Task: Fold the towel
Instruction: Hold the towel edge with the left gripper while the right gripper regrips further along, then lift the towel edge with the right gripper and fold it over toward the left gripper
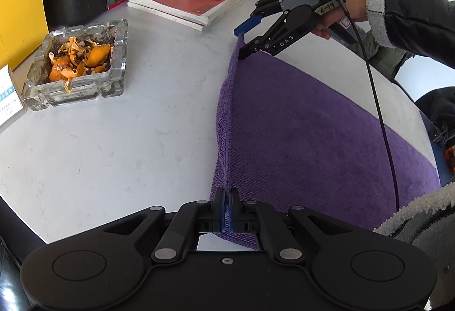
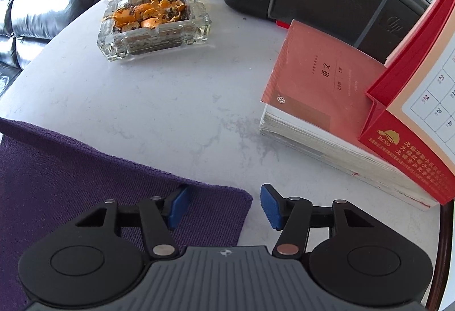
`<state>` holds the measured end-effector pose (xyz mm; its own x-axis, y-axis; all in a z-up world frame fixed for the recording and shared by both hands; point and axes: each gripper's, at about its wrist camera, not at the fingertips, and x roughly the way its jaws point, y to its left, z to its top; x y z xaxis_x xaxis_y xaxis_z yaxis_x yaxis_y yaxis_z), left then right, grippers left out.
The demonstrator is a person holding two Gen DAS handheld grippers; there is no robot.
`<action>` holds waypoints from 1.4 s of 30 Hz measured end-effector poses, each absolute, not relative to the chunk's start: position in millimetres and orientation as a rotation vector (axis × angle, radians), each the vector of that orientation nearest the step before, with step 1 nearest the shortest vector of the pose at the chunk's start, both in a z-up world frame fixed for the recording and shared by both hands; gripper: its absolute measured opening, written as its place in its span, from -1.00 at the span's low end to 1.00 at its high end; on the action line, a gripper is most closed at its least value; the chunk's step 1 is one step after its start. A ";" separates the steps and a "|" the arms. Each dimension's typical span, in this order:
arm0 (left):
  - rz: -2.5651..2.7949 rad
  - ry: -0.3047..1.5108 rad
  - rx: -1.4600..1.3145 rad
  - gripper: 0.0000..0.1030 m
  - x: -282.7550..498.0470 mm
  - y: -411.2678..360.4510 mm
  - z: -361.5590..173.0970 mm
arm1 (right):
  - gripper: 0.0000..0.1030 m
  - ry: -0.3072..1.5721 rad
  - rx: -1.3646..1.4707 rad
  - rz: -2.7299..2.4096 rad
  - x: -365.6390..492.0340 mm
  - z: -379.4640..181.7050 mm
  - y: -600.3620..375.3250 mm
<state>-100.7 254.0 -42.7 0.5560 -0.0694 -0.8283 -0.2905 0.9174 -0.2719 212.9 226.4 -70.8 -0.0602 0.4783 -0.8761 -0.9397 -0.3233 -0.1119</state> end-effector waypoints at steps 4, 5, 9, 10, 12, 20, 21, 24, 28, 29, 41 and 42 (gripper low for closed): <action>0.134 0.984 -0.402 -1.00 -100.5 253.0 -43.2 | 0.12 0.620 -1.088 1.653 215.3 -70.9 231.6; 0.133 0.985 -0.402 -1.00 -100.2 252.8 -43.3 | 0.12 0.624 -1.093 1.660 216.2 -71.0 233.1; 0.127 0.992 -0.399 -1.00 -98.8 252.5 -44.7 | 0.12 0.647 -1.115 1.691 220.0 -71.2 239.3; 0.126 0.993 -0.399 -1.00 -98.5 252.6 -44.9 | 0.12 0.655 -1.117 1.694 220.9 -71.3 240.3; 0.127 0.993 -0.399 -1.00 -98.3 253.4 -45.2 | 0.10 0.688 -1.117 1.699 223.0 -71.8 242.8; 0.133 0.998 -0.405 -1.00 -98.0 257.3 -48.8 | -0.44 0.707 -1.155 1.708 219.9 -68.8 241.0; 0.133 0.999 -0.406 -1.00 -97.8 257.4 -49.4 | -0.51 0.706 -1.165 1.706 218.8 -68.3 240.1; 0.131 0.997 -0.409 -1.00 -96.6 258.3 -51.6 | -0.74 0.662 -1.207 1.670 211.4 -65.9 234.1; 0.150 0.998 -0.429 -1.00 -94.6 261.3 -57.6 | -0.94 0.594 -1.233 1.593 200.2 -63.6 226.0; 0.158 0.998 -0.437 -1.00 -94.4 262.5 -59.1 | -0.93 0.567 -1.234 1.570 195.5 -62.8 222.9; 0.111 0.929 -0.440 -1.00 -100.1 253.9 -43.4 | -0.95 0.461 -1.106 1.382 166.4 -30.9 169.4; 0.098 0.921 -0.435 -1.00 -100.9 251.0 -39.4 | -0.95 0.453 -1.092 1.363 164.4 -25.1 161.7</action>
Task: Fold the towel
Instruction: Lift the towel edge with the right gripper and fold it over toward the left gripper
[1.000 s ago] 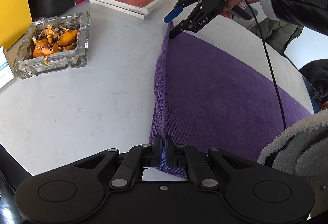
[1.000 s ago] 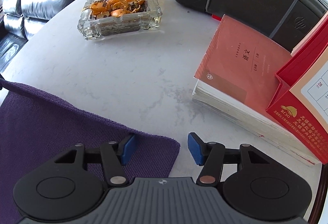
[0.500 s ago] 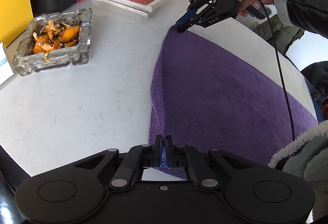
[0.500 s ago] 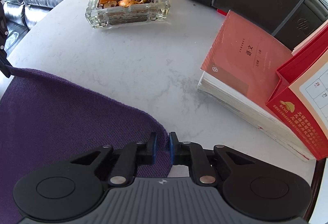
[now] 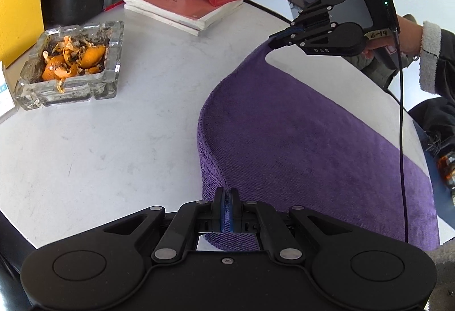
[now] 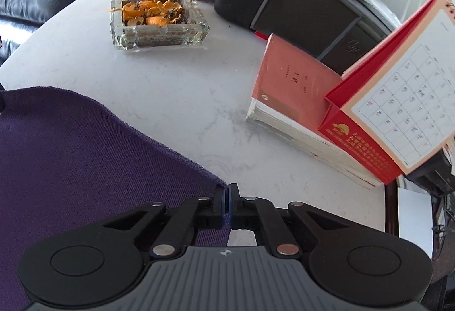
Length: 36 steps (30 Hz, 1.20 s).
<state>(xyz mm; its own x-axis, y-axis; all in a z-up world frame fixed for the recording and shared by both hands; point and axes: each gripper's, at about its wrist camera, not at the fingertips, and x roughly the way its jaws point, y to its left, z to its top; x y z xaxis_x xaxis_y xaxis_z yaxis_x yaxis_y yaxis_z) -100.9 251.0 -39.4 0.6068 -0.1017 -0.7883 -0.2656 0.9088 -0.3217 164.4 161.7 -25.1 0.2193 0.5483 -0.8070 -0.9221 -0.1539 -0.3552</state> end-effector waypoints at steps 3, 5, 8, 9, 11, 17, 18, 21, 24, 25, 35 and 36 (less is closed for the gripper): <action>0.053 0.897 -0.424 -1.00 -103.2 241.1 -27.2 | -0.95 0.453 -1.063 1.315 159.3 -11.4 141.0; 0.016 0.879 -0.418 -1.00 -104.5 233.2 -19.7 | -0.95 0.448 -1.047 1.278 155.6 -2.4 125.5; -0.040 0.865 -0.406 -1.00 -104.9 218.4 -9.6 | -0.95 0.443 -1.034 1.212 149.9 9.6 96.7; -0.060 0.862 -0.398 -1.00 -104.9 211.7 -5.6 | -0.95 0.445 -1.028 1.198 148.8 12.2 89.6; -0.096 0.854 -0.384 -1.00 -105.3 199.0 1.7 | -0.95 0.442 -1.010 1.158 145.6 20.4 67.6; -0.188 0.846 -0.335 -1.00 -104.8 142.1 21.3 | -0.95 0.452 -0.950 1.083 138.0 31.9 0.3; -0.197 0.848 -0.334 -1.00 -104.6 132.4 22.5 | -0.95 0.456 -0.942 1.078 136.9 31.3 -10.3; -0.203 0.860 -0.340 -1.00 -103.1 105.3 23.1 | -0.95 0.466 -0.904 1.076 134.3 27.0 -41.5; -0.202 0.876 -0.360 -1.00 -101.0 77.5 20.6 | -0.95 0.471 -0.849 1.076 131.9 20.9 -72.2; -0.203 0.880 -0.366 -1.00 -100.5 71.6 19.6 | -0.95 0.466 -0.832 1.078 130.6 18.3 -81.7; -0.201 0.880 -0.350 -1.00 -98.3 6.0 5.3 | -0.95 0.431 -0.741 1.073 120.2 -4.9 -155.7; -0.196 0.878 -0.348 -1.00 -98.3 0.3 4.2 | -0.95 0.426 -0.730 1.068 119.9 -6.0 -161.0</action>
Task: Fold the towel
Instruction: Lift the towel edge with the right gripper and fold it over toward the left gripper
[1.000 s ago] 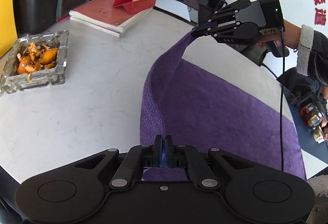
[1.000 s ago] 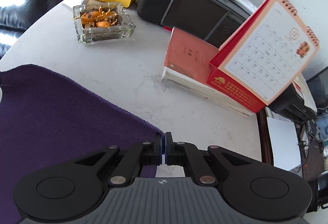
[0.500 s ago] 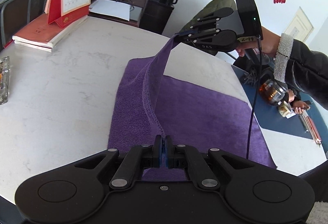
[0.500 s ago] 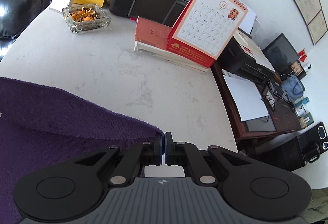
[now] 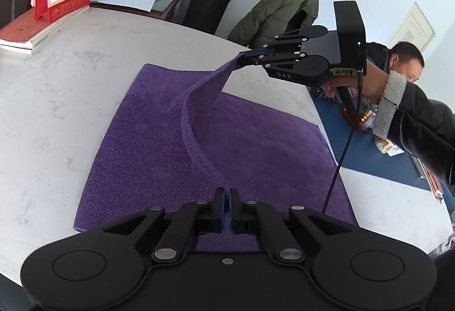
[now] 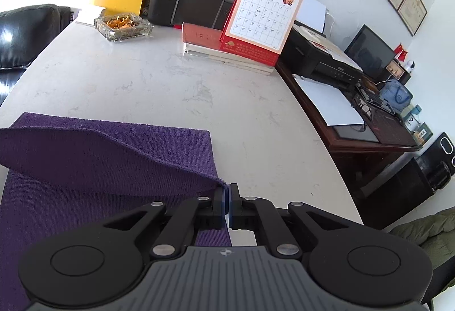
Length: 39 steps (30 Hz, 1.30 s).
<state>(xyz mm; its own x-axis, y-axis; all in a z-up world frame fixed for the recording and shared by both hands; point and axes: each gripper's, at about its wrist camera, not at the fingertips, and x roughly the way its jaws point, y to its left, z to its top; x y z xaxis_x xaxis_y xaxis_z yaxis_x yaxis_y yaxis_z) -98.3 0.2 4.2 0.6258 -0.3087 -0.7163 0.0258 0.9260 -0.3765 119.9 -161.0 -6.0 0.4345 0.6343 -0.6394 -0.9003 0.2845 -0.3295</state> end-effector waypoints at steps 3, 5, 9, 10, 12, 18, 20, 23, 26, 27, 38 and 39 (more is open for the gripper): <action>-0.193 0.878 -0.364 -1.00 -99.8 -12.4 7.6 | -0.95 0.425 -0.686 1.064 119.5 -7.3 -173.3; -0.197 0.873 -0.368 -1.00 -101.5 -20.1 13.4 | -0.95 0.427 -0.653 1.065 117.2 -6.2 -183.0; -0.210 0.859 -0.383 -1.00 -105.2 -30.7 28.0 | -0.95 0.413 -0.612 1.059 112.2 0.4 -199.1; -0.216 0.856 -0.384 -1.00 -105.3 -33.3 30.9 | -0.95 0.408 -0.602 1.055 111.6 2.0 -202.7; -0.225 0.851 -0.374 -1.00 -104.0 -39.5 35.6 | -0.95 0.400 -0.574 1.045 109.7 7.3 -213.4; -0.275 0.836 -0.324 -1.00 -102.3 -68.1 46.4 | -0.95 0.370 -0.557 1.012 99.1 18.9 -246.1; -0.296 0.838 -0.310 -1.00 -102.3 -77.7 47.1 | -0.95 0.368 -0.554 1.003 94.4 22.2 -258.1; -0.333 0.855 -0.290 -1.00 -98.8 -92.5 43.7 | -0.95 0.368 -0.565 0.990 86.8 22.6 -273.2; -0.368 0.863 -0.266 -1.00 -99.0 -105.9 43.6 | -0.95 0.368 -0.573 0.973 79.6 21.8 -286.8; -0.380 0.865 -0.257 -1.00 -99.7 -110.5 43.9 | -0.95 0.369 -0.574 0.968 77.8 21.7 -290.7; -0.452 0.856 -0.195 -1.00 -86.9 -128.4 49.2 | -0.95 0.367 -0.587 0.932 69.4 24.9 -319.3; -0.458 0.855 -0.194 -1.00 -85.8 -128.7 49.6 | -0.95 0.367 -0.585 0.930 69.8 25.9 -321.0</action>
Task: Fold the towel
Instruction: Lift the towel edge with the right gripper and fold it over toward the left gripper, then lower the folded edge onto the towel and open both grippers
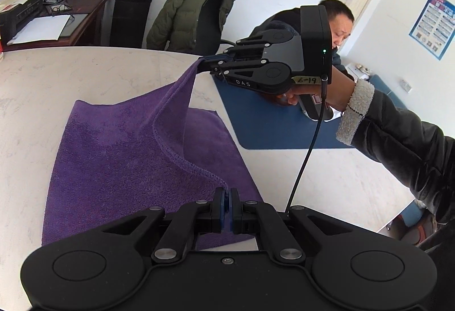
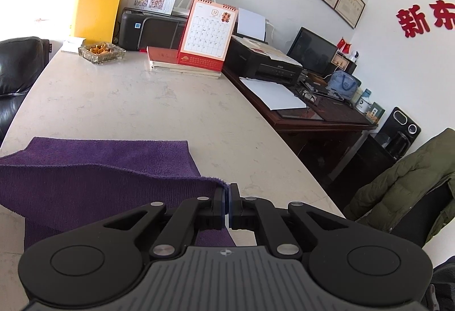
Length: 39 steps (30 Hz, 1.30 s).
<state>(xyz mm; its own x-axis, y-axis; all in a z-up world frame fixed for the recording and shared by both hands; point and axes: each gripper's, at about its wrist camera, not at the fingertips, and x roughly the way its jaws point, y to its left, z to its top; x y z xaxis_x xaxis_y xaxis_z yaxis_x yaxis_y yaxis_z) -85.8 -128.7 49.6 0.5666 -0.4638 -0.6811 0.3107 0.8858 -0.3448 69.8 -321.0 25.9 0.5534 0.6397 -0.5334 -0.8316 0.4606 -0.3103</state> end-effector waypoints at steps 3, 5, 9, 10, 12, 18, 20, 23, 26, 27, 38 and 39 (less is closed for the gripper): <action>-0.480 0.848 -0.185 -1.00 -82.3 -130.2 51.7 | -0.95 0.362 -0.576 0.925 71.4 30.2 -325.8; -0.497 0.842 -0.179 -1.00 -79.7 -131.8 52.6 | -0.95 0.357 -0.576 0.919 72.7 32.8 -329.4; -0.539 0.833 -0.167 -1.00 -73.3 -138.1 52.8 | -0.95 0.350 -0.578 0.906 75.9 37.1 -336.1; -0.549 0.833 -0.164 -1.00 -71.5 -139.5 52.4 | -0.95 0.350 -0.579 0.903 76.6 37.7 -337.7; -0.575 0.833 -0.158 -1.00 -67.9 -143.2 51.0 | -0.95 0.353 -0.578 0.897 78.8 39.1 -343.0; -0.653 0.858 -0.142 -1.00 -56.7 -155.1 42.5 | -0.95 0.367 -0.577 0.876 83.5 36.4 -357.4; -0.685 0.884 -0.135 -1.00 -52.0 -161.4 34.1 | -0.95 0.377 -0.580 0.871 84.5 32.8 -361.6; -0.713 0.927 -0.105 -1.00 -43.8 -171.5 21.8 | -0.95 0.399 -0.598 0.863 87.3 21.4 -369.2; -0.747 0.981 -0.081 -1.00 -34.7 -182.2 2.4 | -0.95 0.422 -0.619 0.859 87.3 5.8 -375.7; -0.756 0.999 -0.081 -1.00 -31.5 -184.9 -4.2 | -0.95 0.432 -0.627 0.857 87.4 0.0 -377.4; -0.824 1.167 0.061 -1.00 -10.9 -228.4 -74.9 | -0.95 0.523 -0.617 0.832 86.4 -51.9 -399.2; -0.827 1.173 0.074 -1.00 -10.8 -230.5 -78.3 | -0.95 0.523 -0.618 0.830 84.8 -54.5 -400.1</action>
<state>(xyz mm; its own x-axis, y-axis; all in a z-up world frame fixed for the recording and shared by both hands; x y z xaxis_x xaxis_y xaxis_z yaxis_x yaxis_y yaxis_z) -10.8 -230.5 -78.3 0.1354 -0.5338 -0.8347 0.6065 0.7108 -0.3562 84.8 -400.1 -54.5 0.5701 0.5119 -0.6426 -0.8007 0.5215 -0.2949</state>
